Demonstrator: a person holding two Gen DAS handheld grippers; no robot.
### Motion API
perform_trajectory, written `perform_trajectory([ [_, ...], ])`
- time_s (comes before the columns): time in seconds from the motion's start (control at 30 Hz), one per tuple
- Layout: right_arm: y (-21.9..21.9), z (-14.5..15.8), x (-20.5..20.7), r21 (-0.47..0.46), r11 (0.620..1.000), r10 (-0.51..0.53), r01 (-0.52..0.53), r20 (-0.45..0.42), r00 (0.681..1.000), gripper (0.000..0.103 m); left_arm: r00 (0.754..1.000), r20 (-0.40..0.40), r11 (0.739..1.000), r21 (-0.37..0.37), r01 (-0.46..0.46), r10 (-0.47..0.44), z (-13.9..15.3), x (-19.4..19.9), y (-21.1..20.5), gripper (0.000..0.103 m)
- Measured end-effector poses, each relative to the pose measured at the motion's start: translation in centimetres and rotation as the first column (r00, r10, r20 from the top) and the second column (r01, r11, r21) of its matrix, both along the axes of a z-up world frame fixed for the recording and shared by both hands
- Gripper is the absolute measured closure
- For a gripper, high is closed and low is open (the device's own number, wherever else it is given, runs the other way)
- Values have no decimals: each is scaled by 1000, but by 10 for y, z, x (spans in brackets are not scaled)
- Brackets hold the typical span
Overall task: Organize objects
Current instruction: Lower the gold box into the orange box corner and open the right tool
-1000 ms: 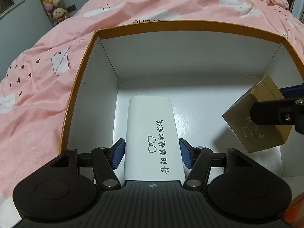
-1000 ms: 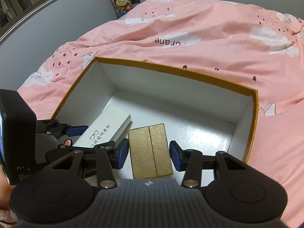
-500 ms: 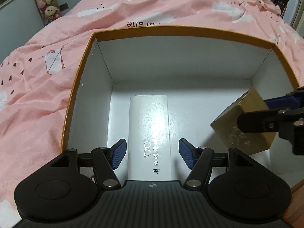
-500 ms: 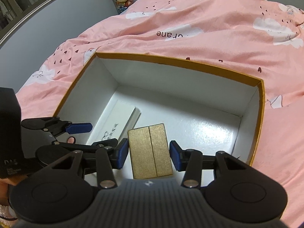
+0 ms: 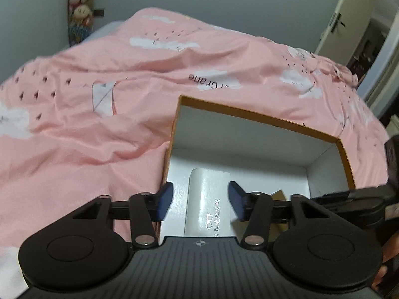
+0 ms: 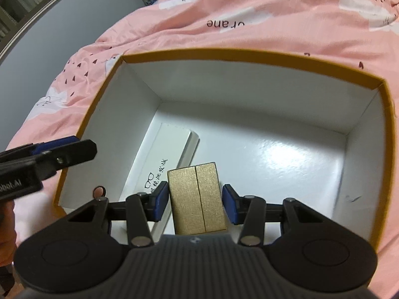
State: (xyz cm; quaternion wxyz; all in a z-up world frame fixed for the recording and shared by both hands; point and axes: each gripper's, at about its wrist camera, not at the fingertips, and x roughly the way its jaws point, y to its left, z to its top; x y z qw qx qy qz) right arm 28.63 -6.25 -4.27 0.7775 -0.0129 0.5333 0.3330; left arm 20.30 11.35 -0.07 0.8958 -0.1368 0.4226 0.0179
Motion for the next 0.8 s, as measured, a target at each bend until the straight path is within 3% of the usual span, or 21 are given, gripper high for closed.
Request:
perform_trajectory([
  [0.13,11,-6,-2,-11,1000,-4,4,-21,1000,54,999,9,998,-46,-31,32,-7,1,13,62],
  [0.4,26,-13,-4,24,1000,11,-8,-96,995,55,996,64,992,-106,-62,69,-10,-5,22,66],
  [0.53,29,-18,-2,60,998,-4,15,-187,982,55,992,91,988,-133,-79,91,-7,-8,26,65],
  [0.63,32,-18,-1,60,998,-9,21,-190,982,55,990,101,986,-142,-86,101,-4,-7,29,66],
  [0.7,33,-14,-3,50,999,17,-10,-148,989,55,991,95,987,-141,-80,94,-4,-5,30,66],
  [0.8,43,5,-10,4,995,103,-103,16,995,55,993,79,987,-138,-78,90,-5,-3,29,66],
])
